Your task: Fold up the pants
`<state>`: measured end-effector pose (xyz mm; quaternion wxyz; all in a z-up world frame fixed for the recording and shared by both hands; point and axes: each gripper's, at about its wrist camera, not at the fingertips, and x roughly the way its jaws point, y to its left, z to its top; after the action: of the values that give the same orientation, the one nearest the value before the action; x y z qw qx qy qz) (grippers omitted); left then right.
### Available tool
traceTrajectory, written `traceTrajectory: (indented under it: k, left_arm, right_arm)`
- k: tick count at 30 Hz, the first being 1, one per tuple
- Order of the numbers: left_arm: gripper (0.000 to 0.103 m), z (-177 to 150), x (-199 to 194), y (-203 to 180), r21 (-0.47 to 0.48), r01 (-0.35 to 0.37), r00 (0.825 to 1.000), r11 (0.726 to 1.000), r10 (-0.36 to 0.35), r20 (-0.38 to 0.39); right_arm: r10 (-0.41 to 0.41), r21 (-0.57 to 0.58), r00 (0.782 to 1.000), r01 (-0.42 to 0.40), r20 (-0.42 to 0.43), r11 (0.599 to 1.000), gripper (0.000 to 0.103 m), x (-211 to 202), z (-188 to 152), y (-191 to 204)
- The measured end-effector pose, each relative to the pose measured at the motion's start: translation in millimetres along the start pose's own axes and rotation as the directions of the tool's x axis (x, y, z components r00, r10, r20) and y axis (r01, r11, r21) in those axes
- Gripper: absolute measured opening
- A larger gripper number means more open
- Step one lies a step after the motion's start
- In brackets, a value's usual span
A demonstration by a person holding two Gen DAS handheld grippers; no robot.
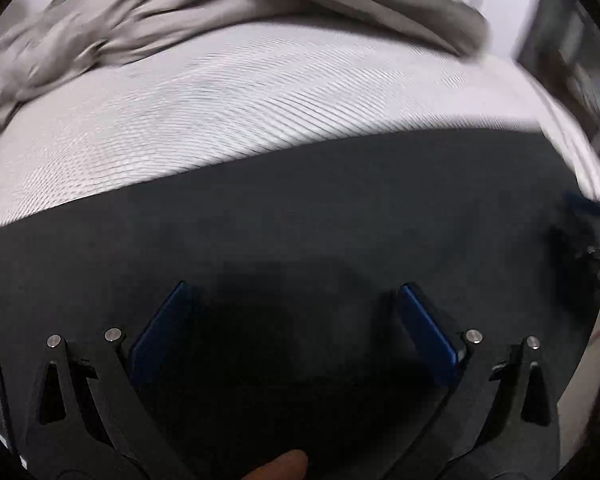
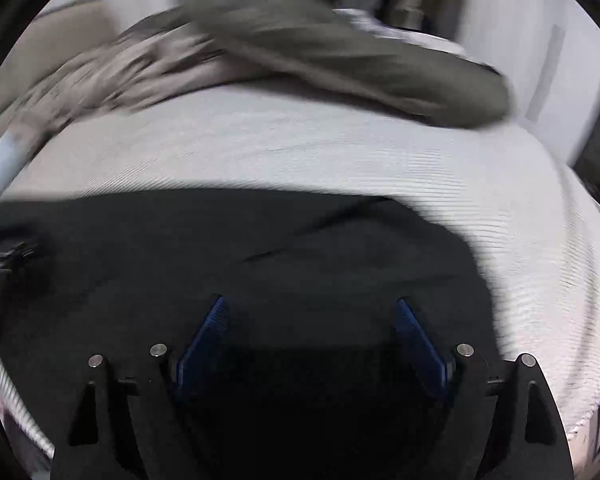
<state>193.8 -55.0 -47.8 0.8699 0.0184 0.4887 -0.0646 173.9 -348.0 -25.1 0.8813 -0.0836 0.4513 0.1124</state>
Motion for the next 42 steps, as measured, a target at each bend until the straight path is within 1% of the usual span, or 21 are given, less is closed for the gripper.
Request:
traceTrajectory:
  k: [2, 4, 5, 7, 9, 12, 14, 16, 18, 20, 22, 24, 27, 30, 32, 33, 34, 37, 39, 40, 42]
  left_arm:
    - [0.102, -18.4, -2.7, -7.4, 0.056, -0.059, 0.998, 0.997, 0.06, 0.001]
    - [0.102, -35.1, -11.2, 6.1, 0.032, -0.047, 0.999, 0.998, 0.047, 0.005]
    - [0.102, -45.9, -18.3, 19.7, 0.01, -0.042, 0.999, 0.999, 0.042, 0.01]
    - [0.103, -68.1, -34.2, 53.0, -0.031, -0.055, 0.998, 0.998, 0.056, 0.031]
    - [0.103, -89.9, -48.6, 87.6, -0.08, -0.131, 0.99, 0.988, 0.134, 0.034]
    - [0.102, -110.9, -71.3, 117.8, -0.154, -0.137, 0.988, 0.978, 0.146, 0.049]
    - [0.102, -114.0, -82.6, 113.6, -0.148, -0.131, 0.988, 0.98, 0.141, 0.061]
    - [0.102, -112.7, -91.6, 90.9, -0.11, -0.073, 0.993, 0.991, 0.082, 0.086]
    - [0.102, -108.3, -89.7, 65.9, -0.059, -0.035, 0.996, 0.998, 0.04, 0.083]
    - [0.103, -106.9, -75.7, 49.2, -0.017, -0.059, 0.997, 0.998, 0.06, 0.044]
    - [0.103, -112.0, -68.3, 45.5, -0.016, -0.077, 0.996, 0.997, 0.078, 0.031]
    - [0.103, -120.1, -75.4, 55.0, -0.024, -0.086, 0.995, 0.996, 0.087, 0.054]
    - [0.102, -129.6, -78.4, 93.4, -0.074, -0.104, 0.992, 0.992, 0.109, 0.066]
    - [0.097, -136.6, -85.6, 146.1, -0.147, -0.113, 0.99, 0.983, 0.124, 0.07]
    - [0.072, -141.2, -94.8, 166.7, -0.185, -0.129, 0.987, 0.974, 0.143, 0.066]
    - [0.067, -138.8, -99.7, 174.2, -0.205, -0.131, 0.987, 0.97, 0.146, 0.062]
    - [0.063, -134.6, -102.8, 181.0, -0.219, -0.13, 0.987, 0.967, 0.147, 0.062]
    - [0.062, -108.3, -103.8, 163.2, -0.182, -0.077, 0.991, 0.98, 0.096, 0.094]
    - [0.062, -84.9, -87.4, 140.8, -0.127, -0.033, 0.997, 0.991, 0.041, 0.062]
    - [0.062, -74.8, -73.2, 130.8, -0.105, -0.029, 0.999, 0.994, 0.031, 0.022]
    - [0.062, -61.7, -51.3, 117.3, -0.054, -0.077, 0.997, 0.996, 0.075, -0.035]
  right_arm:
    - [0.035, -0.109, 0.999, -0.038, -0.03, 0.993, 0.087, 4.1, -15.8, 55.0]
    - [-0.031, -0.186, 0.999, 0.027, -0.021, 0.982, 0.087, 7.9, -21.2, 73.3]
    - [-0.04, -0.192, 0.999, 0.037, -0.01, 0.981, 0.088, 9.7, -23.3, 67.2]
    - [-0.046, -0.133, 0.999, 0.043, -0.021, 0.99, 0.089, 6.8, -28.5, 50.2]
    - [-0.107, -0.041, 0.994, 0.106, -0.03, 0.994, 0.091, 2.6, -36.1, 19.0]
    - [-0.112, 0.062, 0.993, 0.113, -0.02, 0.992, 0.091, -8.4, -36.5, -1.5]
    - [-0.101, 0.072, 0.995, 0.101, 0.0, 0.992, 0.091, -17.5, -29.4, 14.0]
    - [-0.012, 0.034, 1.0, 0.011, 0.028, 0.999, 0.091, -20.8, -16.1, 46.8]
    - [0.054, -0.031, 0.998, -0.054, 0.02, 0.998, 0.091, -12.4, -4.3, 90.2]
    - [0.104, -0.092, 0.995, -0.103, 0.003, 0.99, 0.091, -1.1, 5.7, 126.2]
    - [0.118, -0.163, 0.993, -0.12, -0.027, 0.979, 0.091, 13.2, 8.4, 147.1]
    - [0.072, -0.218, 0.997, -0.075, -0.024, 0.973, 0.091, 14.3, -3.0, 155.9]
    - [0.027, -0.168, 1.0, -0.028, -0.006, 0.985, 0.093, 7.6, -19.0, 116.7]
    - [-0.11, -0.047, 0.994, 0.11, -0.009, 0.993, 0.096, 1.2, -36.0, 61.8]
    - [-0.156, 0.041, 0.988, 0.156, -0.014, 0.987, 0.097, 0.4, -34.6, 38.3]
    - [-0.177, 0.069, 0.984, 0.178, -0.018, 0.982, 0.097, -2.3, -31.7, 33.5]
    - [-0.173, 0.079, 0.985, 0.174, -0.014, 0.982, 0.095, -3.1, -25.3, 36.8]
    - [-0.058, 0.037, 0.998, 0.058, 0.011, 0.998, 0.094, -4.6, -0.3, 68.9]
    - [0.002, -0.046, 1.0, -0.002, 0.004, 0.999, 0.094, 9.0, 22.4, 108.7]
    - [0.031, -0.081, 1.0, -0.031, -0.003, 0.996, 0.094, 15.2, 30.2, 125.5]
    - [0.079, -0.156, 0.996, -0.085, -0.045, 0.984, 0.094, 39.5, 46.5, 157.1]
